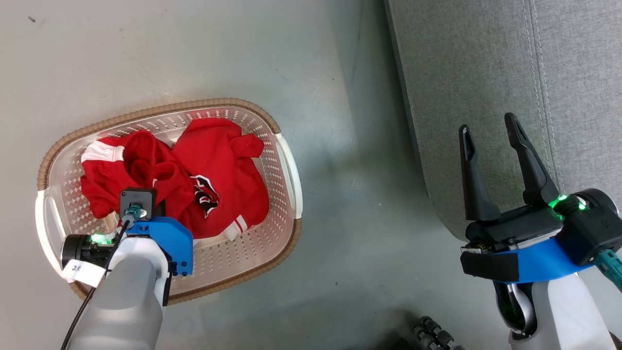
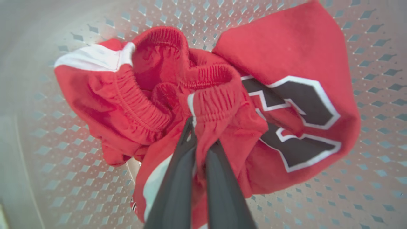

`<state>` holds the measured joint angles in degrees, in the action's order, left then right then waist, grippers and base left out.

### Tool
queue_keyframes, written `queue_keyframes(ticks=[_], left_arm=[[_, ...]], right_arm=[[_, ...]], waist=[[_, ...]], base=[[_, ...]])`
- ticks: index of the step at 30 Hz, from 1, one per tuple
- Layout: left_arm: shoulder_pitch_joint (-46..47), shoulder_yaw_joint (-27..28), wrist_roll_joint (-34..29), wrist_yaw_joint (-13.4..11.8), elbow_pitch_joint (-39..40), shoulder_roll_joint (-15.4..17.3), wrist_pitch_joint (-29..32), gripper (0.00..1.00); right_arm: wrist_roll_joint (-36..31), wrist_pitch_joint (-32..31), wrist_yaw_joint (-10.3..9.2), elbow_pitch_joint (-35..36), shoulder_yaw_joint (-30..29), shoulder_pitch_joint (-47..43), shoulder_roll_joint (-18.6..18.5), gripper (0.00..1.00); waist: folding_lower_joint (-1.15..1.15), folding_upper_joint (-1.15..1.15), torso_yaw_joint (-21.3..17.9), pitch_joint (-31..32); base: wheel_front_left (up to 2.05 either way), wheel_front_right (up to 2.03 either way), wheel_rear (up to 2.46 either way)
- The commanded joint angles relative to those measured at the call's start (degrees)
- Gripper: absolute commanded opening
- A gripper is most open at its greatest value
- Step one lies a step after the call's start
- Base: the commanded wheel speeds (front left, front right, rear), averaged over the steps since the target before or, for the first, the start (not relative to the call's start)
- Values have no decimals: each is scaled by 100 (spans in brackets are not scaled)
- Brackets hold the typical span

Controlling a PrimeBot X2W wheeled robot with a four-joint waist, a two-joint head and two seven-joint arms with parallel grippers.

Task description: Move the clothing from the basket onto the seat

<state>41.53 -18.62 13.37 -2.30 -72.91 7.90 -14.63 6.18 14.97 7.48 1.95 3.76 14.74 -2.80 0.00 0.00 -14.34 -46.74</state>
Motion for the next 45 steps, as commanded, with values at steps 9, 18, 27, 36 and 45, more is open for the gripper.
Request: queue_keyframes(ticks=[9, 18, 27, 36, 45], left_arm=[[57, -25, 122, 73, -43, -26, -14, 0], [-240, -89, 207, 128, -31, -202, -59, 0], [-666, -181, 256, 199, 108, -368, -63, 0], [-1068, -469, 273, 394, 235, -493, -64, 0], [-1364, -961, 537, 692, 475, -504, -43, 0]], right_arm=[[-75, 34, 3, -40, 2, 82, -16, 100], [-254, 34, 3, -139, -62, -27, -16, 100], [-445, 33, 3, -359, -181, -338, -18, 100], [-565, 33, 3, -590, -305, -753, -18, 100], [-589, 33, 3, -722, -318, -1063, -17, 100]], waist=[[0, 0, 67, 195], [0, 0, 362, 813], [0, 0, 678, 1764], [0, 0, 949, 2709], [0, 0, 1098, 3428]], base=[[0, 0, 0], [0, 0, 0], [0, 0, 0], [0, 0, 0], [0, 0, 0]])
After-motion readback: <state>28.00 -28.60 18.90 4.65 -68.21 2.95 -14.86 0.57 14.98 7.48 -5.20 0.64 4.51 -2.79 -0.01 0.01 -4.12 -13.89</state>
